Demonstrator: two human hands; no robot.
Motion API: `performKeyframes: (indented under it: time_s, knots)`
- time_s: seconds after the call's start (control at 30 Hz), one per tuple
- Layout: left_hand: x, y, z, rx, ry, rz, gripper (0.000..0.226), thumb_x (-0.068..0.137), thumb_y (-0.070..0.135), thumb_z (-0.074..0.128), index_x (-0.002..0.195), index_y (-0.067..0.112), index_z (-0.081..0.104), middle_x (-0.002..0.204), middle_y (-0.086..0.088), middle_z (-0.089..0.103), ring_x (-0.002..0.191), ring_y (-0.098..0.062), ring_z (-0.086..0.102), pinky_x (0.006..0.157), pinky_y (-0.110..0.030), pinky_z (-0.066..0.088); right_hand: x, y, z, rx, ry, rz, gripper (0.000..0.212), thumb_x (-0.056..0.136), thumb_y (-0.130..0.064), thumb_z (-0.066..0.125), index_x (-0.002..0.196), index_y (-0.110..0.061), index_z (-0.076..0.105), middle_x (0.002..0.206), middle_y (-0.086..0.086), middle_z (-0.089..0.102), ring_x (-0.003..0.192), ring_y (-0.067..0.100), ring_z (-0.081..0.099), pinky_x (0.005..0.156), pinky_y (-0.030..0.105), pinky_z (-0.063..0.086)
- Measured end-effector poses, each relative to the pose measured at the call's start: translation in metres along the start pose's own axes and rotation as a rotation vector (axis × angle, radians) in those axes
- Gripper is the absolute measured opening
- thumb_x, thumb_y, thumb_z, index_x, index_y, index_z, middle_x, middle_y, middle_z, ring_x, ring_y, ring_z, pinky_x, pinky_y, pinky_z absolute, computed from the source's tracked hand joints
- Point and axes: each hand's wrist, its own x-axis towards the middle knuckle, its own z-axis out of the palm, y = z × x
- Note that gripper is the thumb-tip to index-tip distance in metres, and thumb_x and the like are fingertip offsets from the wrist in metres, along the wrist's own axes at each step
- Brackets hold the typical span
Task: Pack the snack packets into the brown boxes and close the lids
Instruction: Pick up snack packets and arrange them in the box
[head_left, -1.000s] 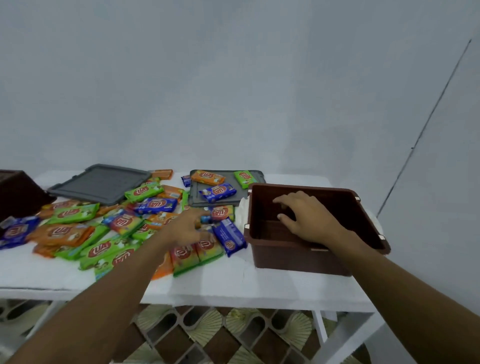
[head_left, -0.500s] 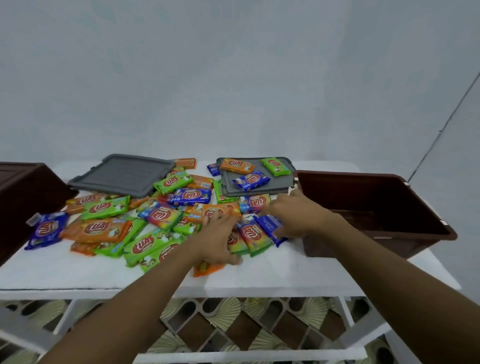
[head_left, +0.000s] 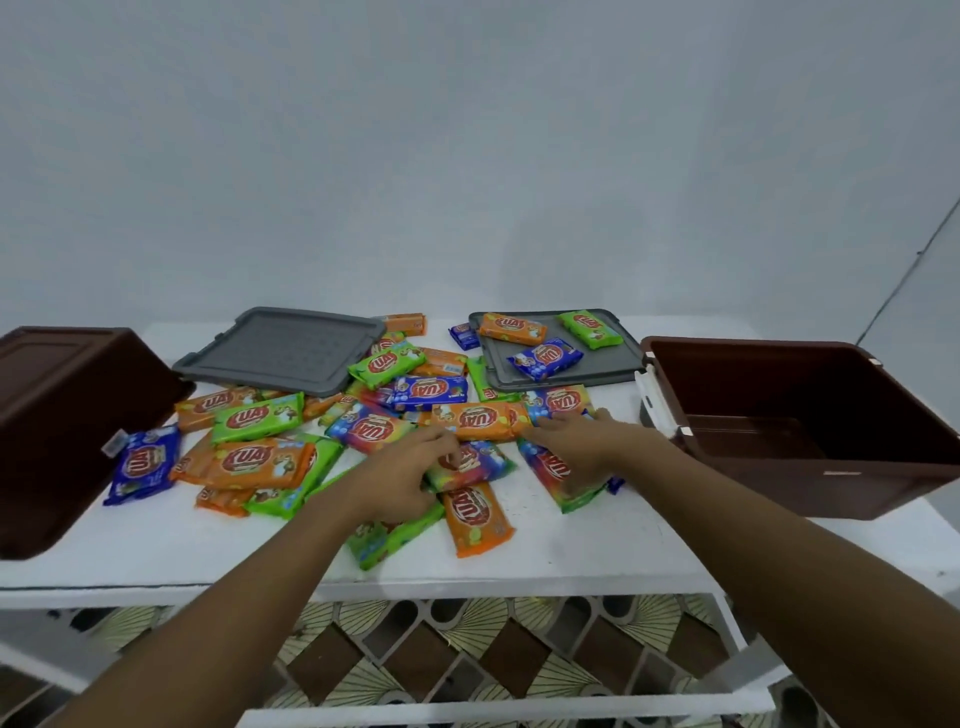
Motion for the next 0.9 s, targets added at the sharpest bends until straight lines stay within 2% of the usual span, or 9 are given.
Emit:
performKeyframes:
  time_s: [0.07,0.17,0.27,0.37,0.43,0.47,0.6,0.77,0.9]
  knots:
    - [-0.003,-0.001,0.003,-0.014,-0.021,-0.014,0.047,0.077,0.038,0.072,0.116,0.031,0.046,0.131,0.012,0.039,0.115,-0.011,0.044,0.089,-0.04,0.05,0.003,0.001,-0.004,0.019,-0.047,0.032,0.102,0.08,-0.04,0.073,0.152,-0.036,0.002,0.16,0.005,0.017,0.147,0.031,0.015,0.113,0.062,0.016]
    - [0.001,0.009,0.004,0.052,-0.021,-0.094,0.056,0.075,0.062,0.067,0.117,0.033,0.044,0.134,0.011,0.041,0.115,-0.01,0.041,0.089,-0.035,0.047,0.007,-0.001,-0.01,-0.005,-0.019,0.059,0.106,0.071,-0.045,0.08,0.152,-0.035,0.012,0.157,0.007,0.025,0.144,0.032,0.018,0.112,0.061,0.016]
    - [0.011,0.019,0.005,0.091,0.018,-0.184,0.056,0.077,0.048,0.072,0.12,0.031,0.041,0.13,0.004,0.048,0.108,-0.012,0.044,0.084,-0.03,0.046,0.007,-0.007,-0.018,-0.087,0.096,0.065,0.097,0.064,-0.053,0.081,0.144,-0.025,0.035,0.147,0.01,0.037,0.137,0.031,0.027,0.11,0.054,0.026]
    - [0.022,0.026,0.006,0.153,-0.049,-0.232,0.083,0.07,0.049,0.075,0.137,0.024,0.032,0.139,-0.001,0.04,0.119,-0.02,0.046,0.092,-0.036,0.05,-0.004,-0.006,-0.035,0.034,0.156,0.039,0.06,0.073,-0.043,0.078,0.122,-0.023,0.051,0.119,0.003,0.056,0.109,0.021,0.052,0.091,0.038,0.048]
    - [0.025,0.029,0.007,0.231,-0.058,-0.236,0.098,0.068,0.054,0.074,0.145,0.02,0.023,0.146,-0.004,0.03,0.122,-0.023,0.048,0.09,-0.037,0.052,-0.018,0.003,-0.051,0.123,0.168,0.014,0.033,0.079,-0.032,0.074,0.1,-0.024,0.05,0.101,-0.003,0.057,0.095,0.017,0.053,0.082,0.031,0.049]
    - [0.028,0.03,0.007,0.245,-0.052,-0.238,0.102,0.068,0.055,0.072,0.148,0.019,0.02,0.149,-0.005,0.025,0.122,-0.024,0.048,0.088,-0.037,0.053,-0.027,0.012,-0.059,0.181,0.189,0.009,0.029,0.081,-0.028,0.073,0.094,-0.025,0.047,0.097,-0.004,0.055,0.093,0.017,0.053,0.08,0.03,0.049]
    - [0.037,0.044,-0.006,0.154,-0.009,-0.224,0.103,0.071,0.056,0.07,0.151,0.022,0.015,0.159,-0.005,0.014,0.129,-0.025,0.046,0.094,-0.037,0.05,-0.064,0.063,-0.077,0.572,0.284,-0.02,0.028,0.085,-0.021,0.072,0.108,-0.025,0.055,0.111,-0.006,0.056,0.097,0.013,0.06,0.077,0.03,0.058]
    - [0.067,0.081,-0.033,0.011,0.132,-0.151,0.097,0.073,0.057,0.072,0.148,0.025,0.021,0.134,-0.003,0.05,0.109,-0.019,0.055,0.088,-0.036,0.051,-0.107,0.131,-0.064,0.89,0.329,0.039,0.022,0.084,-0.001,0.068,0.097,-0.017,0.062,0.099,0.012,0.069,0.072,0.014,0.064,0.056,0.03,0.053]
    - [0.102,0.131,-0.051,0.071,0.237,-0.079,0.093,0.073,0.075,0.061,0.146,0.029,0.026,0.132,0.003,0.054,0.109,-0.019,0.057,0.088,-0.036,0.049,-0.129,0.184,-0.033,1.04,0.315,0.189,0.025,0.086,0.0,0.065,0.104,-0.014,0.056,0.105,0.01,0.069,0.082,0.02,0.067,0.055,0.029,0.053]
